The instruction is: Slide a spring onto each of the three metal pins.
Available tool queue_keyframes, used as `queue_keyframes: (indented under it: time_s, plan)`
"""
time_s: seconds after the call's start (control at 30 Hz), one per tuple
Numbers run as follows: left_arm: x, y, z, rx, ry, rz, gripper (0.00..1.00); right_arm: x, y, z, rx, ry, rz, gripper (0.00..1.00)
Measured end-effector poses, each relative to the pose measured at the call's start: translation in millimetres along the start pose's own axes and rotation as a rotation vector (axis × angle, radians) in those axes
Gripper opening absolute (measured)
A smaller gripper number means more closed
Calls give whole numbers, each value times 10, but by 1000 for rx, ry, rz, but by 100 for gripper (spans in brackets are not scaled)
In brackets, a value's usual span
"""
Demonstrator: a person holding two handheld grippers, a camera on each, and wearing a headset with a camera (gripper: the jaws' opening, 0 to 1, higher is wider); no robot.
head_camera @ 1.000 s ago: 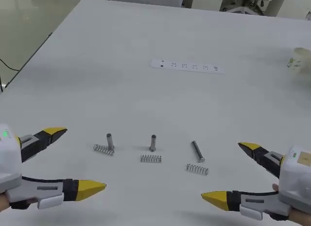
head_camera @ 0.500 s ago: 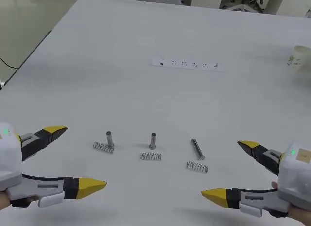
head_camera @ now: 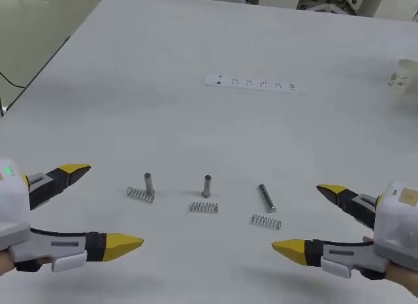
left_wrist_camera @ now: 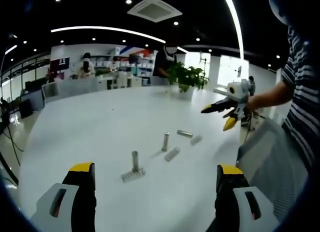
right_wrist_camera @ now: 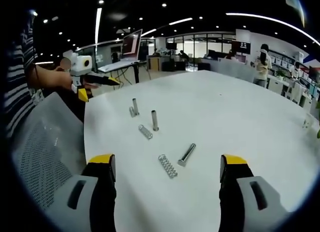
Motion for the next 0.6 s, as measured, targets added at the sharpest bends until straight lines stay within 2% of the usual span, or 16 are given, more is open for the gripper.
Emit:
queue_keyframes:
  time_s: [0.6]
  plan:
    - [14,9,6,6,7,13,98,-132,-145,154,-28,31,32,64]
Point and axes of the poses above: the centre of the closed fingertips' face, and the gripper's own axes: z roughly forward along the fingers, y roughly to its left, x roughly out of its underside, the point moved 6 cm from there along -z, roughly backward along the fingers, and after that the axes turned 12 degrees about -z, right-handed, at the moved point
